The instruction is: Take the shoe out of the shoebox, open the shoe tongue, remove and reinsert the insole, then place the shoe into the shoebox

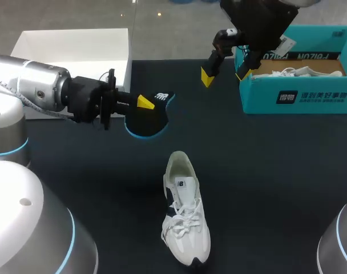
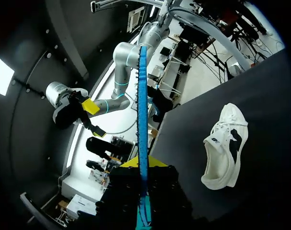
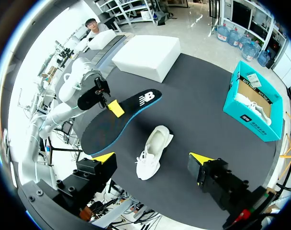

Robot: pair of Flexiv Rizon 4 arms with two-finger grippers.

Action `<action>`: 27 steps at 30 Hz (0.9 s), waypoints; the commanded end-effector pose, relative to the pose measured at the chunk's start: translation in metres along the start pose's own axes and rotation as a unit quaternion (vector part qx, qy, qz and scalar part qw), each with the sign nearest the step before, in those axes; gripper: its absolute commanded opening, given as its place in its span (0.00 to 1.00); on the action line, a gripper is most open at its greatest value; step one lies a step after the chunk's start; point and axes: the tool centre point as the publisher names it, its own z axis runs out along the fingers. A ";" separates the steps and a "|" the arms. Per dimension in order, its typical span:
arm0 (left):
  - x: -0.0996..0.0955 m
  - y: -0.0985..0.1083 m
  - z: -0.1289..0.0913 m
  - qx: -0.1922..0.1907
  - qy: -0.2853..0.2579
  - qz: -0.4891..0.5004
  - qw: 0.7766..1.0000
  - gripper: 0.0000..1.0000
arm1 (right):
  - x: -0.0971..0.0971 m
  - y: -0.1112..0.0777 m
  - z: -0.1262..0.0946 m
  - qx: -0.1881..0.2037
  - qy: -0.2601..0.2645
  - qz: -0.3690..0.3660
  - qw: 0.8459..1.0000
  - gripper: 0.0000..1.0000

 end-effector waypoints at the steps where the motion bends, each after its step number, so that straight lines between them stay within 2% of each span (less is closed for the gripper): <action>1: -0.003 -0.014 0.001 -0.052 0.012 0.018 0.998 0.00 | 0.000 0.001 0.001 0.001 0.000 0.001 1.000 1.00; 18: -0.003 -0.014 0.001 -0.052 0.012 0.018 0.998 0.00 | 0.000 0.001 0.001 0.001 0.000 0.001 1.000 1.00; 21: -0.015 -0.014 0.001 -0.061 0.006 0.096 0.993 0.00 | 0.000 0.001 0.001 0.001 0.000 0.001 1.000 1.00; 24: -0.019 -0.015 0.002 -0.062 0.017 0.158 0.985 0.00 | 0.000 0.001 0.001 0.001 0.000 0.001 1.000 1.00; 27: -0.021 -0.015 0.000 -0.079 0.024 0.199 0.976 0.00 | 0.000 0.001 0.001 0.001 0.000 0.001 1.000 1.00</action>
